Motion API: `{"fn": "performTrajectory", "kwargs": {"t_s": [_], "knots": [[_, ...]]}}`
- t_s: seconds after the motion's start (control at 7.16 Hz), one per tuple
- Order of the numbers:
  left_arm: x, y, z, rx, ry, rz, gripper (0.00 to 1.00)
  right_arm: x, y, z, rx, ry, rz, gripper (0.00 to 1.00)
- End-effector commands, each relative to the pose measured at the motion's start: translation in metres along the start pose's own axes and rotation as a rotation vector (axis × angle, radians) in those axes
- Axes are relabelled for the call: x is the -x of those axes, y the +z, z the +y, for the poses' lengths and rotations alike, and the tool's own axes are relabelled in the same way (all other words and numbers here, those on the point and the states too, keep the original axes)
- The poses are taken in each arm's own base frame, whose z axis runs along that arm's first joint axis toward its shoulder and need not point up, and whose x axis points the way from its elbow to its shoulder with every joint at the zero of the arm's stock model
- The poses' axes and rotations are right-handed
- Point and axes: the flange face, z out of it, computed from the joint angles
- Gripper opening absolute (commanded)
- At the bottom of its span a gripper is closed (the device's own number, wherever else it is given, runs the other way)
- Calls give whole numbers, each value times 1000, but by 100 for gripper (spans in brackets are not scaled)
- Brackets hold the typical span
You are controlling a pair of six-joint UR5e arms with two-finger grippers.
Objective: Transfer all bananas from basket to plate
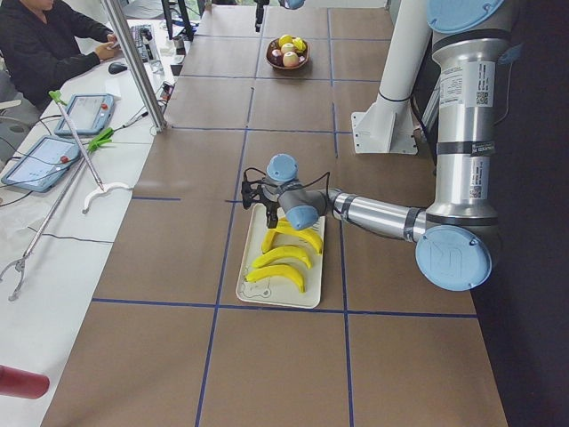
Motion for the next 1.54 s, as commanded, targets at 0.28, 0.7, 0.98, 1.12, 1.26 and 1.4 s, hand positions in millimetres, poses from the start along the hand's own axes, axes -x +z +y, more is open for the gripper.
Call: {"fn": "performTrajectory", "kwargs": {"t_s": [0.28, 0.7, 0.98, 1.12, 1.26, 1.4], "knots": [[-19, -75, -61, 37, 73, -89, 100, -126, -58, 24, 65, -131, 134, 100], [81, -158, -121, 77, 226, -184, 100, -198, -92, 51, 182, -180, 154, 100], [189, -190, -143, 152, 243, -235, 100, -248, -124, 83, 216, -134, 161, 100], [233, -197, -147, 167, 240, -231, 100, -265, -123, 106, 225, -86, 167, 100], [250, -189, -136, 190, 217, -195, 100, -277, -115, 110, 245, -62, 171, 100], [262, -183, -128, 206, 203, -172, 100, -278, -114, 109, 243, -51, 168, 100]]}}
